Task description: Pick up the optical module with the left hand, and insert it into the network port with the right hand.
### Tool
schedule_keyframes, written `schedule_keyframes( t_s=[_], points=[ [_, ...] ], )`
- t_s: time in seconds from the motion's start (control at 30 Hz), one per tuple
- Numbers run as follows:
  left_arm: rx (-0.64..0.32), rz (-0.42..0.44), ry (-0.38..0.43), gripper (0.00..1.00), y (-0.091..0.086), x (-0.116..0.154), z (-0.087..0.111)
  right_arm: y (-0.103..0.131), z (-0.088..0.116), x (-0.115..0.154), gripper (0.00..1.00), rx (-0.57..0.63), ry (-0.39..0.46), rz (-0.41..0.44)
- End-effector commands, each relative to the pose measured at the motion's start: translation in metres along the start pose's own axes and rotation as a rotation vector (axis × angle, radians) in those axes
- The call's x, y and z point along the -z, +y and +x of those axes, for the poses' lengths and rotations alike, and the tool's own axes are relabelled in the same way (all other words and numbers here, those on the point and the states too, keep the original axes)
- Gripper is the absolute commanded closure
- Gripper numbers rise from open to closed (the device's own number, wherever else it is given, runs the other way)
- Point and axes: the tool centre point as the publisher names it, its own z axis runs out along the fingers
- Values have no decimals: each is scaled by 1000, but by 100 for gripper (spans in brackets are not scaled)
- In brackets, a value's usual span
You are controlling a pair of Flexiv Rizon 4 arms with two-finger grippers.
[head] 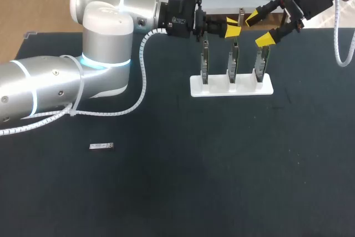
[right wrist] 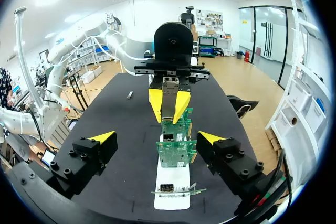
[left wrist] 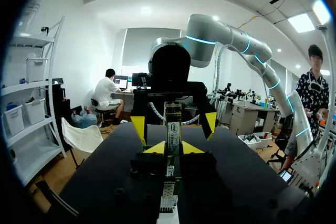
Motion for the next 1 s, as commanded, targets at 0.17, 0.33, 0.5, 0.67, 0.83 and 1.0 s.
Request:
schedule_keyframes(
  t_s=[0.17,0.33,0.5,0.67,0.83,1.0],
  points=[
    [17,-13,4,100,-5,1,3,0,0,0,0,0,0,2],
    [18,-15,9,100,-5,1,4,0,0,0,0,0,0,2],
    [25,-16,13,100,-5,1,5,0,0,0,0,0,0,2],
    [29,-22,16,100,-4,2,6,0,0,0,0,0,0,2],
    [29,-27,22,100,-3,3,6,0,0,0,0,0,0,2],
    [30,-20,21,100,-1,2,7,0,0,0,0,0,0,2]
  ],
)
